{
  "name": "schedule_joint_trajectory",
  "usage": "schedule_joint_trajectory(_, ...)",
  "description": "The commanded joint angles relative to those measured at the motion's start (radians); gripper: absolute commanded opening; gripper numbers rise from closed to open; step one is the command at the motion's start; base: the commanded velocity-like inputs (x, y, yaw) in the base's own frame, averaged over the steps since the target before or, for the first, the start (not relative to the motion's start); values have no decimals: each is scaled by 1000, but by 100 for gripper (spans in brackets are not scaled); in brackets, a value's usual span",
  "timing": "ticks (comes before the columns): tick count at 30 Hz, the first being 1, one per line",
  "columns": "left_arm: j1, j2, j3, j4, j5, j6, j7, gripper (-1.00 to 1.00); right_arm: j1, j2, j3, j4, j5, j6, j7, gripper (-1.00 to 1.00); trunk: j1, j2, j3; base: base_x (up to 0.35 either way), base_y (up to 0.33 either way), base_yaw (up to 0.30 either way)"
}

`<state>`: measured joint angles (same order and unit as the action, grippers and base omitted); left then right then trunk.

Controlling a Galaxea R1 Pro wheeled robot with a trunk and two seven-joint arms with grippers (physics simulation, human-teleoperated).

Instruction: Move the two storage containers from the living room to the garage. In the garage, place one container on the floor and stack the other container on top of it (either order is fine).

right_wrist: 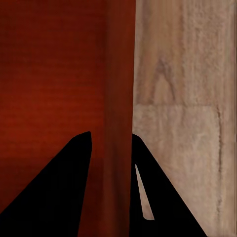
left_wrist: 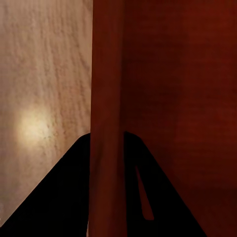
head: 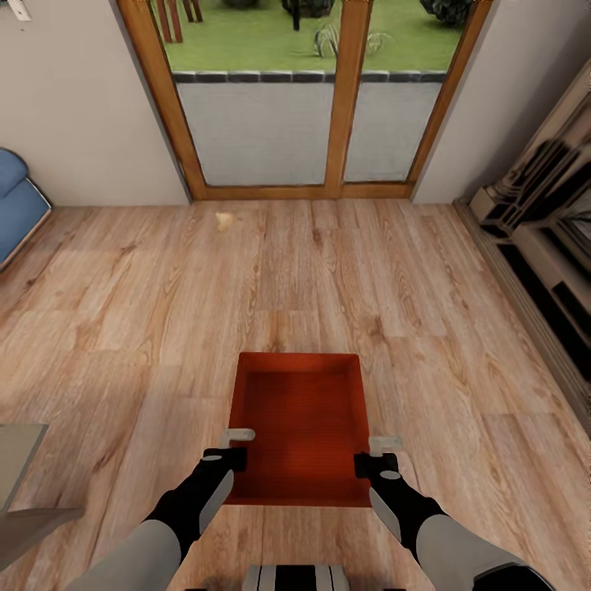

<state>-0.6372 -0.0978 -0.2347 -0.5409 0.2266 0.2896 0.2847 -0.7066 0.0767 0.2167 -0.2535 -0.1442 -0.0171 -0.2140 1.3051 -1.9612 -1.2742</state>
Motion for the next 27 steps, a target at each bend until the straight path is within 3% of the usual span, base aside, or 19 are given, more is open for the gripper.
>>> schedule_joint_trajectory(1,0,1,-10,-1,15,3,12,-100,-1,0,18,-1,-17,-1,-1,-100,-4,7,3,0,0,0)
schedule_joint_trajectory(27,0,1,-10,-1,15,3,11,-100,-1,1,16,-1,-17,-3,-15,-100,-104,189,84,0,0,0)
